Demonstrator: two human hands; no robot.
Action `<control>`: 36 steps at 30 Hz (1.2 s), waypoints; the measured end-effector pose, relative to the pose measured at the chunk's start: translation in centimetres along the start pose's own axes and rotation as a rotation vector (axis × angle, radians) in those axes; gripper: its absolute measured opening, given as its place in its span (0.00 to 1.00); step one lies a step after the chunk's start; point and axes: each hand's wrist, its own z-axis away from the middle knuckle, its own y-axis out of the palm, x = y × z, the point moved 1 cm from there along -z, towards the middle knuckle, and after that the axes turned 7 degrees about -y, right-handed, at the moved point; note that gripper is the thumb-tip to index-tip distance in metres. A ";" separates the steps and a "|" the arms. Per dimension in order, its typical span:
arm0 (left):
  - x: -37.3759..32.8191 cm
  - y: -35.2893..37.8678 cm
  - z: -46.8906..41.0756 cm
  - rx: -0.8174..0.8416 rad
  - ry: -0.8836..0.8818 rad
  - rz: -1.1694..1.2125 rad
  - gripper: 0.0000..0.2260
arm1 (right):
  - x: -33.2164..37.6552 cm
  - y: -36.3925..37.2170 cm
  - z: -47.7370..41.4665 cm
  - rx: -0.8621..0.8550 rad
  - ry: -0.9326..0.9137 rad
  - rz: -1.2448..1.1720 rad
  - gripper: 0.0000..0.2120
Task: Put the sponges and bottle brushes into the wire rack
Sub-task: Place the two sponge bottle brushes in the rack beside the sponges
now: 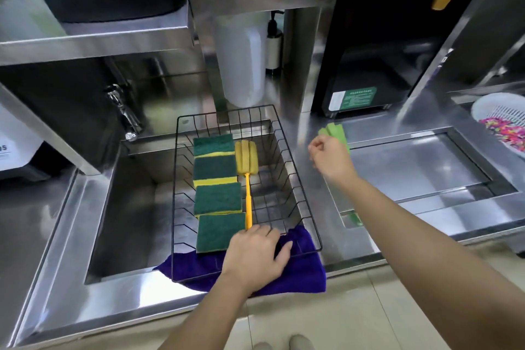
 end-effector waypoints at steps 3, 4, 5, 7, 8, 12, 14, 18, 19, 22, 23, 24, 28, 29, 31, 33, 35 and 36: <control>-1.0 0.2 -0.2 0.025 -0.012 -0.038 0.20 | -2.3 -1.6 0.2 -0.087 0.089 0.180 0.07; -1.5 0.6 -0.2 0.013 -0.009 -0.039 0.20 | -3.1 -2.0 0.3 -0.095 0.125 0.218 0.10; -1.9 0.9 -0.3 -0.002 -0.006 -0.037 0.20 | -4.0 -2.4 0.5 -0.095 0.160 0.242 0.12; -2.3 1.3 -0.2 -0.008 -0.017 -0.045 0.21 | -5.7 -2.6 0.8 -0.071 0.225 0.270 0.15; -2.3 1.5 -0.2 -0.002 -0.021 -0.056 0.22 | -6.5 -2.5 1.1 -0.042 0.252 0.283 0.16; -2.1 1.6 -0.4 0.037 -0.024 -0.112 0.23 | -8.4 -2.1 2.2 0.082 0.307 0.355 0.19; -2.2 1.6 -0.5 0.044 -0.028 -0.129 0.23 | -8.9 -1.9 2.4 0.112 0.312 0.385 0.16; -2.2 1.7 -0.4 0.051 -0.026 -0.130 0.23 | -8.9 -2.0 2.5 0.103 0.293 0.399 0.10; -2.2 1.6 -0.4 0.054 -0.025 -0.126 0.23 | -8.7 -2.1 2.4 0.086 0.288 0.383 0.08; -2.2 1.5 -0.5 0.069 -0.019 -0.125 0.23 | -7.7 -2.7 1.8 0.049 0.265 0.335 0.07; -2.2 1.5 -0.5 0.077 -0.021 -0.124 0.23 | -7.2 -2.9 1.7 0.046 0.255 0.323 0.06; -2.2 1.5 -0.5 0.088 -0.028 -0.121 0.23 | -6.7 -3.1 1.5 0.037 0.240 0.304 0.05; -2.4 0.8 -0.4 0.164 -0.079 -0.103 0.32 | -3.9 -3.5 1.1 -0.081 0.131 0.121 0.05; -2.3 0.8 -0.4 0.160 -0.084 -0.107 0.34 | -3.2 -3.5 0.9 -0.102 0.089 0.069 0.07; -2.1 0.8 -0.2 0.132 -0.089 -0.109 0.35 | -1.4 -3.3 0.7 -0.097 0.018 -0.028 0.09; -2.0 0.8 -0.1 0.132 -0.086 -0.127 0.35 | 0.3 -2.7 0.8 -0.074 -0.039 -0.115 0.05; -1.7 0.6 0.1 0.143 -0.092 -0.156 0.35 | 2.1 -1.5 1.4 -0.023 -0.063 -0.176 0.04; -1.5 0.5 0.3 0.152 -0.105 -0.172 0.34 | 2.8 -0.7 1.7 0.020 -0.065 -0.183 0.05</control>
